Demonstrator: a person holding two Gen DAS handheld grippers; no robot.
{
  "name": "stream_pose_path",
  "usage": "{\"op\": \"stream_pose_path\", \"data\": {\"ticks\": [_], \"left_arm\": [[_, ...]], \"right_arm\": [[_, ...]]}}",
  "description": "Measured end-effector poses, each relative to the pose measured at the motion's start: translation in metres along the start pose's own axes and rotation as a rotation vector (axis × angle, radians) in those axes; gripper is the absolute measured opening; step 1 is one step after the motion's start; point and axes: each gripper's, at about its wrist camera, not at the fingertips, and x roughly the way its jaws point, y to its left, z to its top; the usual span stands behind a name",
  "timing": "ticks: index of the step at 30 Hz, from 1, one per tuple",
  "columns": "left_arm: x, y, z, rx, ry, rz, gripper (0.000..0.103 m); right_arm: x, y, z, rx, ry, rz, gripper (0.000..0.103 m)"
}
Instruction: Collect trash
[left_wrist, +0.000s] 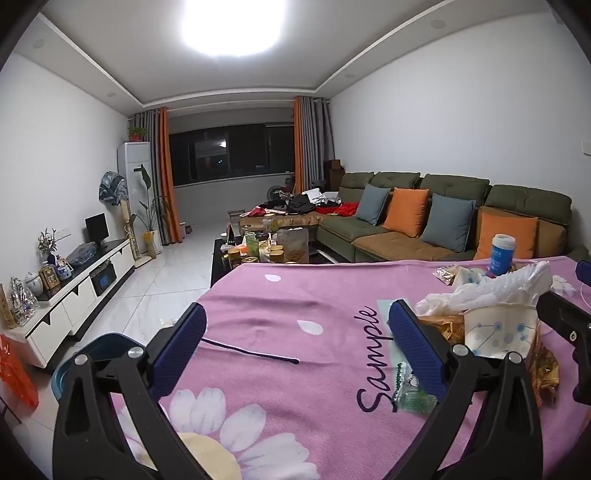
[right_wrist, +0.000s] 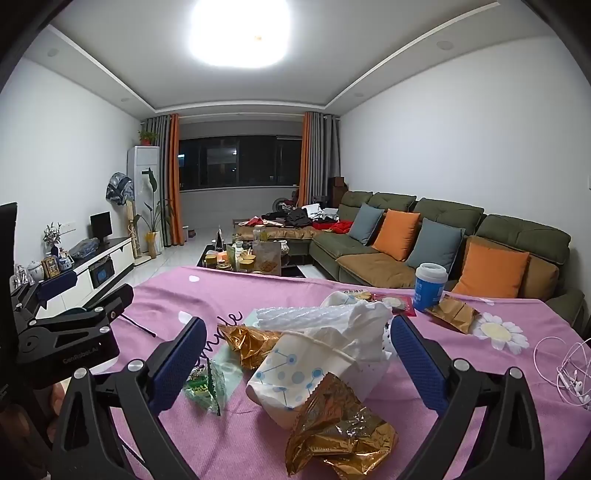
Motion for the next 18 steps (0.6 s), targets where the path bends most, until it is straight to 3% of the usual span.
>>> {"op": "stream_pose_path", "data": {"ticks": [18], "left_arm": [[-0.013,0.003,0.003,-0.03,-0.034,-0.013,0.098]], "right_arm": [[0.002,-0.002,0.001,0.0,-0.007,0.0,0.096]]}}
